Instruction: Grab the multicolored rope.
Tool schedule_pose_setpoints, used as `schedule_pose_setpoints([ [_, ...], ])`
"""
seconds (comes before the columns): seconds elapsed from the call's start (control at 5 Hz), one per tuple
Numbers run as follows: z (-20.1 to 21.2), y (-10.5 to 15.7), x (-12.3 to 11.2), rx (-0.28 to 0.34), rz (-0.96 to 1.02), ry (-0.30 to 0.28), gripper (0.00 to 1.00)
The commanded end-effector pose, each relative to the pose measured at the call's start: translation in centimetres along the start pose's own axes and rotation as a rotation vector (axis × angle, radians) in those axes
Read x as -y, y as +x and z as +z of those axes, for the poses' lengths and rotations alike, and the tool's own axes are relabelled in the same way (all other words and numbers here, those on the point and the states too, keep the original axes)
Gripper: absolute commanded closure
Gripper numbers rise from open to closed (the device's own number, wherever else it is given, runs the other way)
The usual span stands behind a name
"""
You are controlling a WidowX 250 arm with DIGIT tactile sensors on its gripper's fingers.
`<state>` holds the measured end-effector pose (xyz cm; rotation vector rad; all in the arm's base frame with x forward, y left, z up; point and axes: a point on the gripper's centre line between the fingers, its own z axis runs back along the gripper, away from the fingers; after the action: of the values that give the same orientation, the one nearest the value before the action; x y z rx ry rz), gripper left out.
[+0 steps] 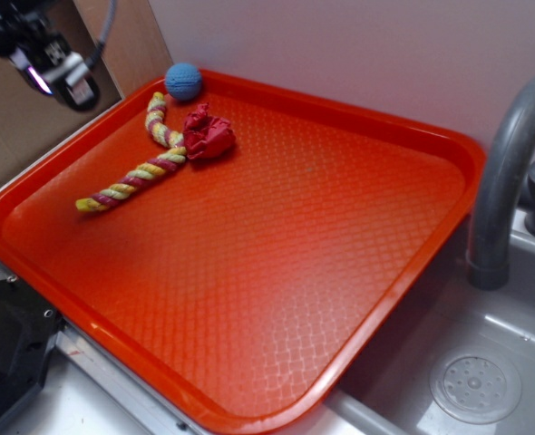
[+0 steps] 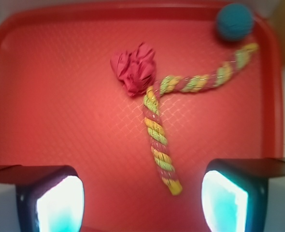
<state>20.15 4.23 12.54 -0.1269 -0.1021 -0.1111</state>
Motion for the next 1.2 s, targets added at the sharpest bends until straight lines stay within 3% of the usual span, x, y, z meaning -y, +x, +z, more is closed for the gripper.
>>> schedule_pose_setpoints([
  [0.0,-5.1,0.8,-0.7,-0.043,-0.069,0.052,0.0],
  [0.2,-8.0,1.3,-1.4,-0.078,-0.064,0.097,0.0],
  [0.6,-12.9,0.8,-1.1,-0.179,-0.175,-0.005,0.0],
  [0.8,-12.9,0.8,-1.3,-0.185,-0.159,0.037,1.0],
  [1.0,-12.9,0.9,-1.5,-0.192,-0.15,0.068,1.0],
])
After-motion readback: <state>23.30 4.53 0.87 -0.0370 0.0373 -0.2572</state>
